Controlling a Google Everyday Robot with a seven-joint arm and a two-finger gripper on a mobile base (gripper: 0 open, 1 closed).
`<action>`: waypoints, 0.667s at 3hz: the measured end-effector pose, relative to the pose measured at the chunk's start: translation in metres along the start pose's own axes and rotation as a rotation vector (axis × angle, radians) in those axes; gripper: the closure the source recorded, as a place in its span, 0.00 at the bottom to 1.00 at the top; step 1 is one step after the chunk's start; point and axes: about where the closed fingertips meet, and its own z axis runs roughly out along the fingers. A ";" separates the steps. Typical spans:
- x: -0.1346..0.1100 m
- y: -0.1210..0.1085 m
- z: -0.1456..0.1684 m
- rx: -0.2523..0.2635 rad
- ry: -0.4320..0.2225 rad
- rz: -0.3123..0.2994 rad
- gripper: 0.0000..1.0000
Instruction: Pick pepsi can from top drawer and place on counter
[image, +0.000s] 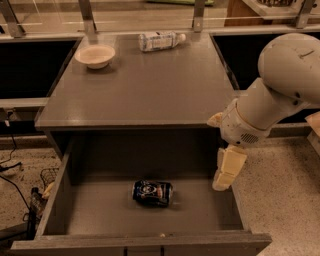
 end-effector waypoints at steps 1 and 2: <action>-0.005 0.001 0.011 -0.019 -0.056 -0.005 0.00; -0.022 0.010 0.036 -0.065 -0.128 -0.042 0.00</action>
Offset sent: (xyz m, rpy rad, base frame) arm -0.0053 0.0502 -0.0401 0.1900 0.0423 0.1071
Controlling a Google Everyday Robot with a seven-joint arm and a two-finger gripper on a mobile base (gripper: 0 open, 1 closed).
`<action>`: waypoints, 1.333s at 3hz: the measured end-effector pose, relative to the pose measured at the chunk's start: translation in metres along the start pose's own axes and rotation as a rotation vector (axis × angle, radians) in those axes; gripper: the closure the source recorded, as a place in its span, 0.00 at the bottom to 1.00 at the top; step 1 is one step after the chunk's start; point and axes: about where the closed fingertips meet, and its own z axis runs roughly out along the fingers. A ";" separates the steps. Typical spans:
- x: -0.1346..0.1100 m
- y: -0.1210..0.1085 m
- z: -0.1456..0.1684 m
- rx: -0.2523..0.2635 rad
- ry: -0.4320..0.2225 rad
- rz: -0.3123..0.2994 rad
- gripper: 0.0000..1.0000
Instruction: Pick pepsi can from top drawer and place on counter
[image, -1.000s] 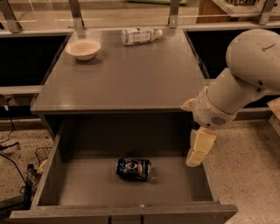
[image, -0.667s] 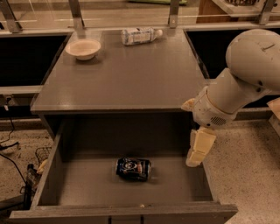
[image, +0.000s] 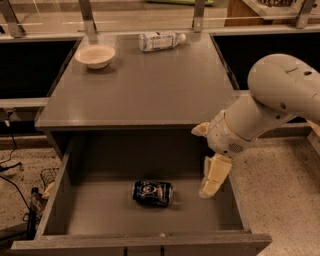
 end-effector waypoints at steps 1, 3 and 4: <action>-0.005 0.003 0.013 -0.027 -0.025 -0.017 0.00; -0.012 0.007 0.030 -0.066 -0.034 -0.041 0.00; -0.010 0.006 0.040 -0.049 0.003 -0.028 0.00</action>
Offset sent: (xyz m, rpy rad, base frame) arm -0.0076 0.0382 -0.0363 0.0478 0.0678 0.1102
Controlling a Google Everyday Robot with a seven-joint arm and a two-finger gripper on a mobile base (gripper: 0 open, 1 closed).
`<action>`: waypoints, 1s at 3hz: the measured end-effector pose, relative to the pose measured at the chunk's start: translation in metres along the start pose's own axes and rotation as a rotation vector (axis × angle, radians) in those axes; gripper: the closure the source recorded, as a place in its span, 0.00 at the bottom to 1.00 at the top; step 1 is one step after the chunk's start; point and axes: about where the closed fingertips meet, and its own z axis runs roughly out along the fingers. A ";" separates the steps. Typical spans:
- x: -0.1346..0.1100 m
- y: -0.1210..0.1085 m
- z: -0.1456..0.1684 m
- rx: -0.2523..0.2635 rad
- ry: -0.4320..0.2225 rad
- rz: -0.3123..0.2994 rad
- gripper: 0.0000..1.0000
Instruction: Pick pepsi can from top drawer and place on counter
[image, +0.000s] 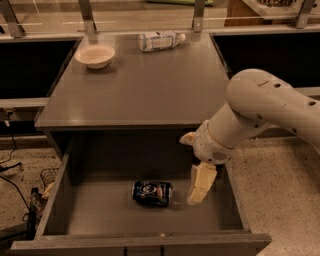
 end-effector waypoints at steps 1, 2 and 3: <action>0.002 -0.004 0.020 -0.012 0.037 0.008 0.00; 0.002 -0.004 0.020 -0.012 0.037 0.008 0.00; -0.004 -0.007 0.028 -0.018 0.014 0.005 0.00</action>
Offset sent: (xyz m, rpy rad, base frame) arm 0.0063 0.0096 -0.0270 -0.0458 0.0285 0.0055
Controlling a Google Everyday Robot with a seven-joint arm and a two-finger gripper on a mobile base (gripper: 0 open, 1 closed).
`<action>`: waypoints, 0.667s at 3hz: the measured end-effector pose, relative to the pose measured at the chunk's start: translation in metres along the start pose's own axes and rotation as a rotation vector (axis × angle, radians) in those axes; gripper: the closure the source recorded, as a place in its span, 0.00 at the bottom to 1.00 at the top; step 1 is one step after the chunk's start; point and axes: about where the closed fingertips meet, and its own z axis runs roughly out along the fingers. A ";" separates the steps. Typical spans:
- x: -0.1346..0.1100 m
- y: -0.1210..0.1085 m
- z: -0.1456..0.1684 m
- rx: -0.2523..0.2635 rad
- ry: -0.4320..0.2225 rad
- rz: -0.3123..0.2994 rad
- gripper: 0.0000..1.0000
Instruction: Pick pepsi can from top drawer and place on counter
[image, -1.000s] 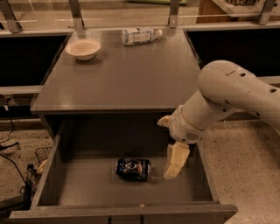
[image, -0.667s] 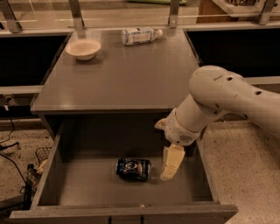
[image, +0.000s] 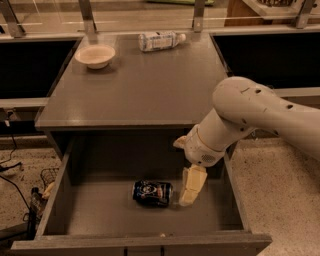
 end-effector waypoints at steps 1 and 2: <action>-0.005 -0.002 0.014 -0.021 -0.020 -0.009 0.00; -0.008 0.002 0.027 -0.076 -0.037 -0.023 0.00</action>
Offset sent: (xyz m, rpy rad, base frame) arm 0.0036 0.0212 -0.0252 0.0352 0.0419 0.0435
